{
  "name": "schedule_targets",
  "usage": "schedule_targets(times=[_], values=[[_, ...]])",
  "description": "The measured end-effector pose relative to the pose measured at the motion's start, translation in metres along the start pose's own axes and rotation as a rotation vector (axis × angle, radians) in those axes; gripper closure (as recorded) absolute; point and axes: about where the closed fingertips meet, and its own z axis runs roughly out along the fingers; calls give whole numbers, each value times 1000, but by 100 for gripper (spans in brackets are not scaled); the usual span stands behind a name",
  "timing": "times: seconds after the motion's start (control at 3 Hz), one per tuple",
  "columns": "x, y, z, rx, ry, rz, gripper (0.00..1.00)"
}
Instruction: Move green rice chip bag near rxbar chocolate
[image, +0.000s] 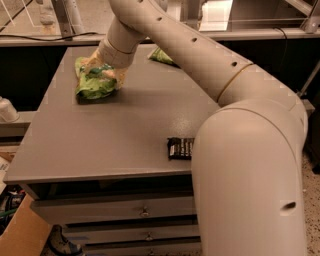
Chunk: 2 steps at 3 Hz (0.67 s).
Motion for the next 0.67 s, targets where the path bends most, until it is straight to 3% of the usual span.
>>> schedule_targets(times=[0.33,0.67], values=[[1,21,-10,-29,20,23,64],[9,24,-31,-4,66,44,88]])
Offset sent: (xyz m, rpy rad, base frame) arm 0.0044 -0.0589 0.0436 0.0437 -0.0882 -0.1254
